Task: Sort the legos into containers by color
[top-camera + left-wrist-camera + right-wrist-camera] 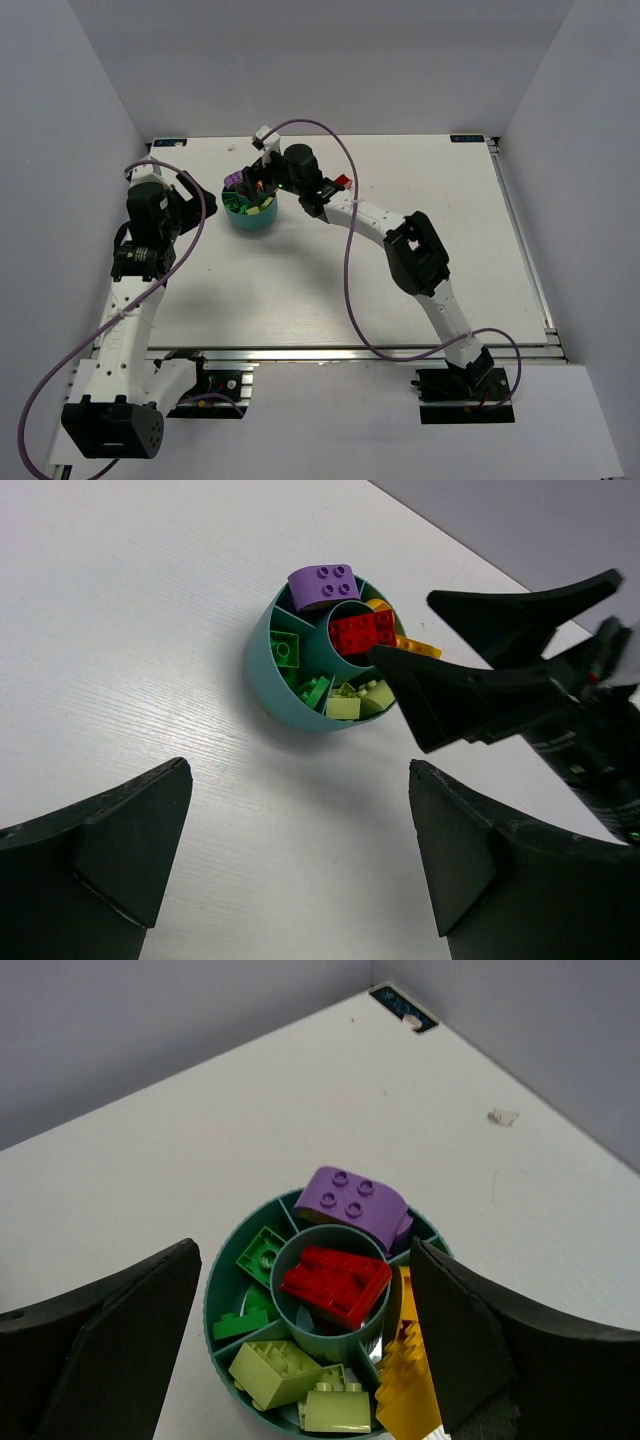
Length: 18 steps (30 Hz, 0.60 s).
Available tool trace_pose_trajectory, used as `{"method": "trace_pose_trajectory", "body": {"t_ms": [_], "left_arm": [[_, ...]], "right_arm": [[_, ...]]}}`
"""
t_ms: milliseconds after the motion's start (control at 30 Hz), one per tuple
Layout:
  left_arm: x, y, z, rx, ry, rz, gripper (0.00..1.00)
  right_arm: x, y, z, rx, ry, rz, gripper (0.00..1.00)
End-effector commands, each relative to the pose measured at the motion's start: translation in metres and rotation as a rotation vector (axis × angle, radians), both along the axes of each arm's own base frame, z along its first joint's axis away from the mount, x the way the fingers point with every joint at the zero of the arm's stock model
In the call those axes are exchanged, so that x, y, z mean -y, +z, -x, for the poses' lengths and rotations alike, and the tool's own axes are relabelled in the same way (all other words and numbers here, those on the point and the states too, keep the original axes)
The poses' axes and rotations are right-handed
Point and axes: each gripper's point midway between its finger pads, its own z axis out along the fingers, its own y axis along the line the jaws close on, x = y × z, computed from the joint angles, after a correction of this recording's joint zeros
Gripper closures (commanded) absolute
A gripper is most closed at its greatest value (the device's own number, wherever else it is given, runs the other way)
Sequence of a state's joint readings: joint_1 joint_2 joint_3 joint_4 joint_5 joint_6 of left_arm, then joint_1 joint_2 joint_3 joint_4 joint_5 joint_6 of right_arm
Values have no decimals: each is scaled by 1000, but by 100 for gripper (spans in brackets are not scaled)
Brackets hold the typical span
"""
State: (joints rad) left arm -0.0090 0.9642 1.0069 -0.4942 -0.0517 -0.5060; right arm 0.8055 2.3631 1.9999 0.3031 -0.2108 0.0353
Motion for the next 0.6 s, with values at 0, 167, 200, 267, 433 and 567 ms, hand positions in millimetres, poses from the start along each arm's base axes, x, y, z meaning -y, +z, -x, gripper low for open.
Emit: {"method": "trace_pose_trajectory", "body": {"t_ms": [0,167,200,267,433,567], "left_arm": [[0,15,3,36,-2,9,2],[0,16,5,42,3,17,2],[0,17,6,47,4,18,2],[0,19,6,52,5,21,2],[4,18,8,60,-10,39,10],[8,15,9,66,-22,63,31]], "right_arm": [[7,101,16,214,44,-129,11],[18,124,17,276,41,-113,11],[23,120,15,276,42,-92,14],[32,123,17,296,77,-68,16],[76,80,-1,258,104,95,11],[136,37,-32,211,19,265,11]]}}
